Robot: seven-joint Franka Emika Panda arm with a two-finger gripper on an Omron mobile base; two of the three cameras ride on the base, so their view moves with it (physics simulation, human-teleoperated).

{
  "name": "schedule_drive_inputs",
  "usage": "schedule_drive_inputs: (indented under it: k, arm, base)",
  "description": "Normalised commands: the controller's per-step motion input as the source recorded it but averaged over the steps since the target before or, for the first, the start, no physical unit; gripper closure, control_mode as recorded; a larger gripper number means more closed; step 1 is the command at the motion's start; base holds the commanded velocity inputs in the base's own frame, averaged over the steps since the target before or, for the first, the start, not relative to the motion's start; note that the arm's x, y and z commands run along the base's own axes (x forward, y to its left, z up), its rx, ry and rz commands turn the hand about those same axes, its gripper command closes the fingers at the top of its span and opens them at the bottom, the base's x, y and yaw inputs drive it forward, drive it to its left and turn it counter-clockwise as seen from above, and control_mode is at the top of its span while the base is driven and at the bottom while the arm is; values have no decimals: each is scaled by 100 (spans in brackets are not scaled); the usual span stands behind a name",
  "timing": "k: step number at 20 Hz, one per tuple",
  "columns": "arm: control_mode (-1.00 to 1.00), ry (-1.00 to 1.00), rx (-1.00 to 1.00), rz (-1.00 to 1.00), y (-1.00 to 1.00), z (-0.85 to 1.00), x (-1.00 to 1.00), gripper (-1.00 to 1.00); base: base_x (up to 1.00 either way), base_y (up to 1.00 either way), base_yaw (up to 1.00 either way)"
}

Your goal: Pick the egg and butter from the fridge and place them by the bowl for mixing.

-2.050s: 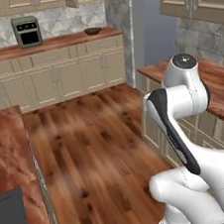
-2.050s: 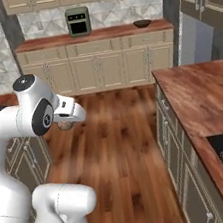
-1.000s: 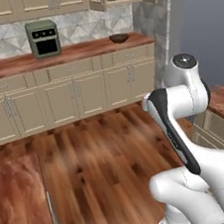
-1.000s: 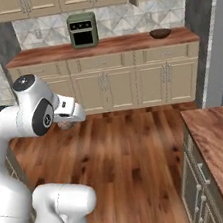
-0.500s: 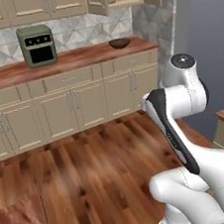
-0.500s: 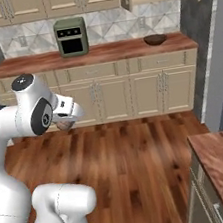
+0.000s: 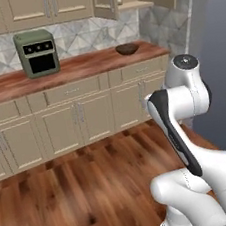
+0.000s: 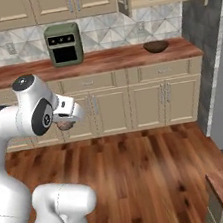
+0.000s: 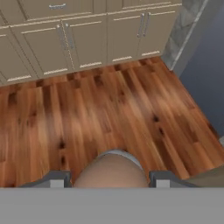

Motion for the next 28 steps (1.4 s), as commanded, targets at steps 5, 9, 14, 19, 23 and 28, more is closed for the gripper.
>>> schedule_drive_inputs:
  k: [5,9,14,19,23,28]
  arm:
    - [100,0,0,0,0,0,0,100]
    - [100,0,0,0,0,0,0,100]
    - [100,0,0,0,0,0,0,100]
    - [100,0,0,0,0,0,0,100]
    - [100,0,0,0,0,0,0,100]
    - [100,0,0,0,0,0,0,100]
  base:
    - [73,10,-25]
    - [69,24,-35]
    - [72,24,-33]
    - [77,12,-18]
    - [85,-5,0]
    - [62,-7,-18]
